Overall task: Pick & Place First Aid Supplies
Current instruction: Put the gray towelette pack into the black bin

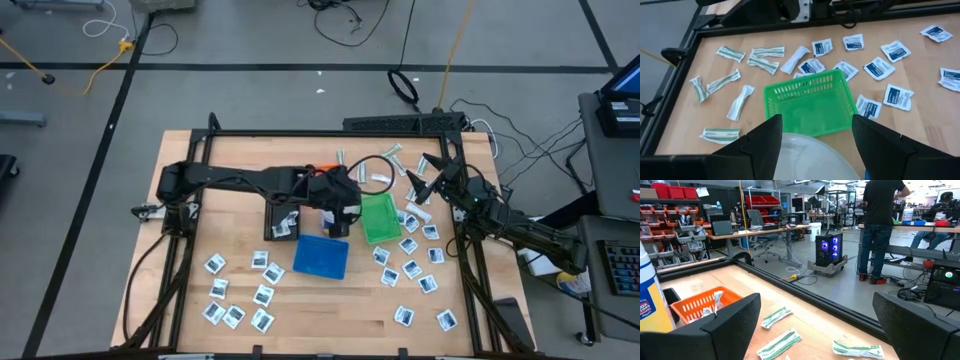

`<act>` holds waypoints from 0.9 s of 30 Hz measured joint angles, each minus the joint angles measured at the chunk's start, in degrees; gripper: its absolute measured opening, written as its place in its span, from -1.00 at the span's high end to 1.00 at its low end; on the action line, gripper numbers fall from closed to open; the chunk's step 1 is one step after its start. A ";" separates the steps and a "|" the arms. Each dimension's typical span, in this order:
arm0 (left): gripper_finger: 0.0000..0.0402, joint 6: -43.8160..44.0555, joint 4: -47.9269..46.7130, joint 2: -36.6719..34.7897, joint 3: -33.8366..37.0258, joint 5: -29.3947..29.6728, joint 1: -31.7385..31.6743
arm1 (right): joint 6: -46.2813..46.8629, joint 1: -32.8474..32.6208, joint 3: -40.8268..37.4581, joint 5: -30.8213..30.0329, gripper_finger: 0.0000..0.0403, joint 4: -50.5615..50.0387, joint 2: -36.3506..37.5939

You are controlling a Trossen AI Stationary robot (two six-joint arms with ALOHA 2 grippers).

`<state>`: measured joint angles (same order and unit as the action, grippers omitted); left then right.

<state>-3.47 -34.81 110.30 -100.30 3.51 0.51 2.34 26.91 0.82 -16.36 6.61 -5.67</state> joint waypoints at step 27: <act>-0.22 3.78 -8.57 -3.73 0.46 2.06 -3.49 | -0.01 0.01 0.00 0.00 -0.89 0.00 0.00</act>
<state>0.31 -43.38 106.57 -99.84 5.57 -2.97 2.33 26.92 0.82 -16.36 6.61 -5.67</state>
